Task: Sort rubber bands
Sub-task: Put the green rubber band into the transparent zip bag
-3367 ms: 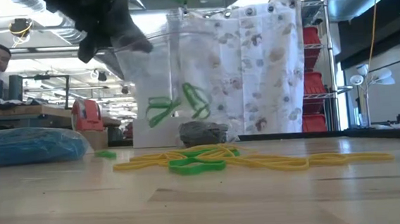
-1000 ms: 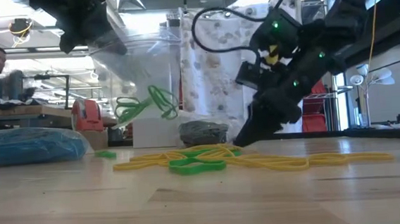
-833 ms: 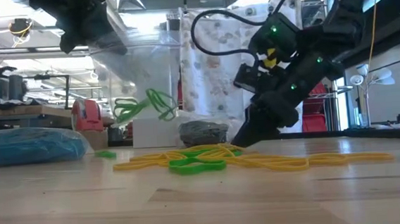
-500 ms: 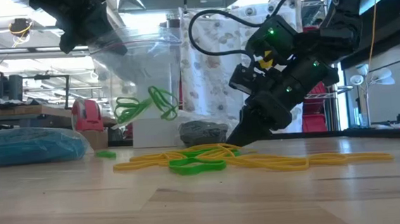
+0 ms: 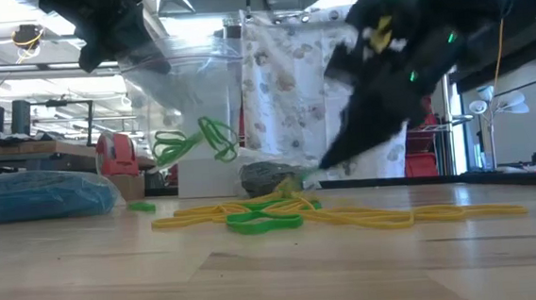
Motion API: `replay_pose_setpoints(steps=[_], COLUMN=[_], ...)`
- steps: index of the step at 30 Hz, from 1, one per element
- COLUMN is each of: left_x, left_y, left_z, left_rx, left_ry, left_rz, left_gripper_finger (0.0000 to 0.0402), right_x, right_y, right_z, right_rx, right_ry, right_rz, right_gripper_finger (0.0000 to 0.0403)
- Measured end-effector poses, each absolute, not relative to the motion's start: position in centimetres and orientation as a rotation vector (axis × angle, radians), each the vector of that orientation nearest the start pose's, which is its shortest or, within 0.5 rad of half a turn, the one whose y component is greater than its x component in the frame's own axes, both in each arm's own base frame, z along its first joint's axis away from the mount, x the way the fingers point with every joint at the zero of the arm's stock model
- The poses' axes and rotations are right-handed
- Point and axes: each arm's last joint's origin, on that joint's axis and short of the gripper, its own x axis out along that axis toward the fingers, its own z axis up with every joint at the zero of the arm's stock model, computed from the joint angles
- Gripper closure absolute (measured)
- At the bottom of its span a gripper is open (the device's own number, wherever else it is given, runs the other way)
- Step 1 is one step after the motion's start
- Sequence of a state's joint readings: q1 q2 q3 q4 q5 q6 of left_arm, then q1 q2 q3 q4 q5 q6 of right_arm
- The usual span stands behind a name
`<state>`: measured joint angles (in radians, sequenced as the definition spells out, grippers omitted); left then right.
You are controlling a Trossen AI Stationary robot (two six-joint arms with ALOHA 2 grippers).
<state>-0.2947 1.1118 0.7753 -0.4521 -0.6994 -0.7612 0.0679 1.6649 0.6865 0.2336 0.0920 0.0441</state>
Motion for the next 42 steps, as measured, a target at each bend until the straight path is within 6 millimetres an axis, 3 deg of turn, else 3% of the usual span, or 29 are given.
replay_pose_setpoints(steps=[12, 22, 29, 33, 42], left_x=[23.2, 25.1, 26.2, 26.6, 26.6], left_y=[-5.1, -5.6, -5.8, -5.7, -5.6], left_z=[23.6, 23.6, 23.5, 23.4, 23.2], left_rx=[-0.352, -0.406, -0.417, -0.424, -0.430], left_ry=[0.516, 0.408, 0.352, 0.341, 0.345], left_rz=[0.627, 0.585, 0.562, 0.565, 0.576], left_gripper_finger=[0.0402, 0.0402, 0.0402, 0.0402, 0.0402], right_x=[28.0, 28.2, 29.6, 31.3, 34.3], right_y=[5.6, 6.4, 6.8, 7.0, 7.3], right_z=[21.0, 22.8, 25.7, 26.8, 26.6], right_rx=[-0.067, -0.050, -0.094, -0.154, -0.295], right_ry=[0.425, 0.247, 0.164, 0.216, 0.578], right_rz=[-0.022, -0.029, -0.022, -0.059, -0.201], right_gripper_finger=[0.0402, 0.0402, 0.0403, 0.0403, 0.0403])
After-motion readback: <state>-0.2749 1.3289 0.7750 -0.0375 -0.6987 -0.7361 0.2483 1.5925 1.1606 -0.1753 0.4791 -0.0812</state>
